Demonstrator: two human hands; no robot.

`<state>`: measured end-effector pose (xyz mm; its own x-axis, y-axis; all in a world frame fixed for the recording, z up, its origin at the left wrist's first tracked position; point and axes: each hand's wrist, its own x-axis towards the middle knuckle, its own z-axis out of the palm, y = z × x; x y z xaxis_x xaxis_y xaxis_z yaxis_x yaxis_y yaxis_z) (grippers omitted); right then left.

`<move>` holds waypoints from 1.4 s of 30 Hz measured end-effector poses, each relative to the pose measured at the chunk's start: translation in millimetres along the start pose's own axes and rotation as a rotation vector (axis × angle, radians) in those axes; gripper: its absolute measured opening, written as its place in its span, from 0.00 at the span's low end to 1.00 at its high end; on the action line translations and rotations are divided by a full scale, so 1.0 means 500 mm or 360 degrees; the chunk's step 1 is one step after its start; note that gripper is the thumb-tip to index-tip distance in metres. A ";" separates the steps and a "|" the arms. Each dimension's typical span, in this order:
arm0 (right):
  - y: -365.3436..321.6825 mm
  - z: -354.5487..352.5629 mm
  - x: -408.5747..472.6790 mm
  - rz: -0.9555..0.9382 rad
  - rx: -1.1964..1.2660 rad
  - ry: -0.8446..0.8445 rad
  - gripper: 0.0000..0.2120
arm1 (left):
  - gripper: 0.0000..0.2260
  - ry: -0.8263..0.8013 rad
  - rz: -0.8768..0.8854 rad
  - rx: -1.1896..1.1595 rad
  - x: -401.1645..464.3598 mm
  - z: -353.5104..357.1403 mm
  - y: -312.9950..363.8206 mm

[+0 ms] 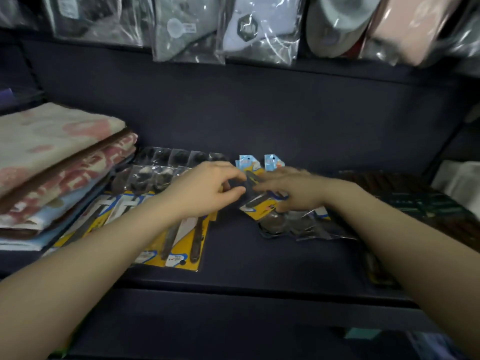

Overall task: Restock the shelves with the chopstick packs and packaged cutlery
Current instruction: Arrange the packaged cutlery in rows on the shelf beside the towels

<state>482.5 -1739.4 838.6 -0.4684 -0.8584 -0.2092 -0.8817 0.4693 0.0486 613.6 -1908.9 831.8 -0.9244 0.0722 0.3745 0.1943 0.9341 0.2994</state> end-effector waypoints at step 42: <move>0.063 -0.115 -0.046 -0.0277 0.0774 0.0829 0.09 | 0.25 0.0370 0.0267 0.0890 0.078 -0.029 0.026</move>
<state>462.3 -1716.7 901.1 -0.3967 -0.8593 0.3230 -0.8778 0.2522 -0.4073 584.8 -1898.8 863.0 -0.7884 0.2146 0.5765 0.0712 0.9627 -0.2610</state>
